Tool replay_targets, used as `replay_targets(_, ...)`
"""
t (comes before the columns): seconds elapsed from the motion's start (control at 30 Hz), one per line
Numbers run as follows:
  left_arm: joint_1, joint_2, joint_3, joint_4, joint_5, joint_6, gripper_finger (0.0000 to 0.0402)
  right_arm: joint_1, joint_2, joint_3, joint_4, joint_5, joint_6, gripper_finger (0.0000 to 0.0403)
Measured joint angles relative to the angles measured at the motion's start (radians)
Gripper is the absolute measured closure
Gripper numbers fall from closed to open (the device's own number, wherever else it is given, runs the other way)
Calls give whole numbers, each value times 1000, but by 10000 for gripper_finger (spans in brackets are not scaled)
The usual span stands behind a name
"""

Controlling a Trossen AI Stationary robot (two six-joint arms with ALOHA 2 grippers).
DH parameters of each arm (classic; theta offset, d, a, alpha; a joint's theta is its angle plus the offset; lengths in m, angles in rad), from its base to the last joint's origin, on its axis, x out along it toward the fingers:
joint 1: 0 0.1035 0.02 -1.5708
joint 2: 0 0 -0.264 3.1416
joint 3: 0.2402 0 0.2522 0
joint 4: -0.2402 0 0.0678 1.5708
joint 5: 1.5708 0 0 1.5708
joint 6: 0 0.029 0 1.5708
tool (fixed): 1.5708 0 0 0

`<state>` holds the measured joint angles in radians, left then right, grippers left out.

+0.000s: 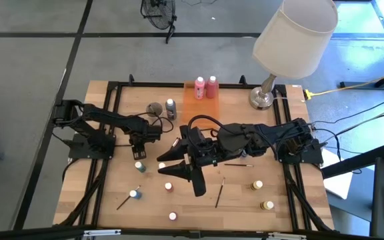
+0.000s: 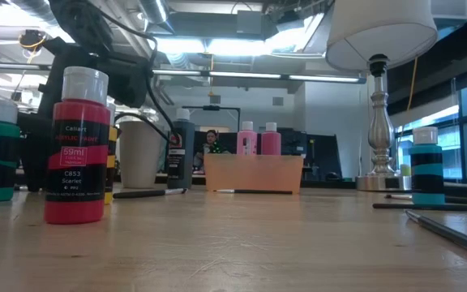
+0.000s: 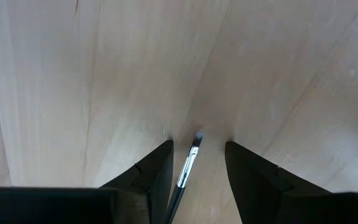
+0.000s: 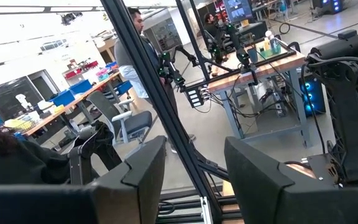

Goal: Pick & Place Paint Supplies
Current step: Put the black paint brush into the white cup

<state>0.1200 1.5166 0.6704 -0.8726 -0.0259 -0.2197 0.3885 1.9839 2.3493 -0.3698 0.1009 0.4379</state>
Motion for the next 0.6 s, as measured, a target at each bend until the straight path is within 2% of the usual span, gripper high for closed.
replay_targets(0.6, -10, 1, 0, 2, -16, -1, 258, 0, 0, 0, 0, 0, 0, 231)
